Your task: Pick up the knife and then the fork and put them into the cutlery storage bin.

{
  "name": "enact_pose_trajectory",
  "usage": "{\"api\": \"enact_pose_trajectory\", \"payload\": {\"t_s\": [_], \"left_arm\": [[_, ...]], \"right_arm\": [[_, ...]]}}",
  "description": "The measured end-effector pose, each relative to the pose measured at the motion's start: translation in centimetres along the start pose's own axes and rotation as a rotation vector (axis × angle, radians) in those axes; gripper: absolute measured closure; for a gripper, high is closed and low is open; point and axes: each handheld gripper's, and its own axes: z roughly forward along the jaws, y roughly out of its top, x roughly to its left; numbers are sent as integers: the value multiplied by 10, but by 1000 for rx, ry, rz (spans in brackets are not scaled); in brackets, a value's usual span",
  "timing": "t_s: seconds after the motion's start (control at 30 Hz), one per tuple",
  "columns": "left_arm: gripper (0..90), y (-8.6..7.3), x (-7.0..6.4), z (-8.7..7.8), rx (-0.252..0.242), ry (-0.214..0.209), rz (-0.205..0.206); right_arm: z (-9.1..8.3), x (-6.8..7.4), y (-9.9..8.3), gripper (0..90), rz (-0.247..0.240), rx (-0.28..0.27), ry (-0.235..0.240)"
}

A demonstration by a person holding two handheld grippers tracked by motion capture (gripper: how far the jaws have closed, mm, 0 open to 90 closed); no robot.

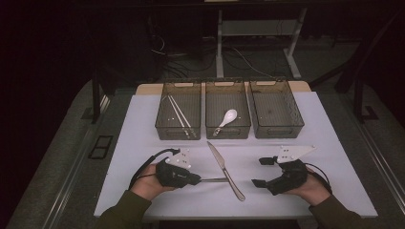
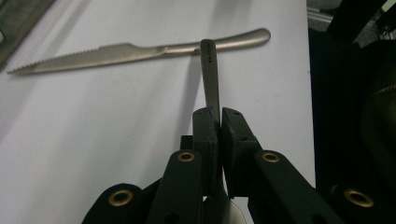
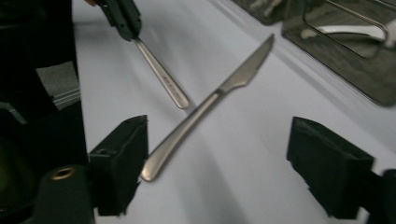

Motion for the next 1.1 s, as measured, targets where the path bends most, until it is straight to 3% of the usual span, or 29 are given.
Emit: {"api": "enact_pose_trajectory", "payload": {"t_s": [0.33,0.53,0.67,0.7,0.73,0.77,0.9,1.1], "left_arm": [[843,33,8,11,-39,-36,52],[842,53,13,23,-31,-58,87],[843,64,16,28,-34,-65,112],[842,66,16,29,-32,-66,117],[843,69,17,30,-28,-65,129],[842,71,17,30,-25,-66,132],[842,76,16,32,-24,-67,153],[842,76,14,34,-18,-74,157]], "right_arm": [[17,2,23,380,-72,28,88],[29,4,40,473,-130,75,127],[40,3,50,527,-204,123,149],[43,4,51,544,-186,128,158],[45,4,52,559,-196,139,161],[48,1,53,572,-241,160,156],[58,2,57,629,-282,208,143],[64,-1,58,752,-307,227,146]]}}
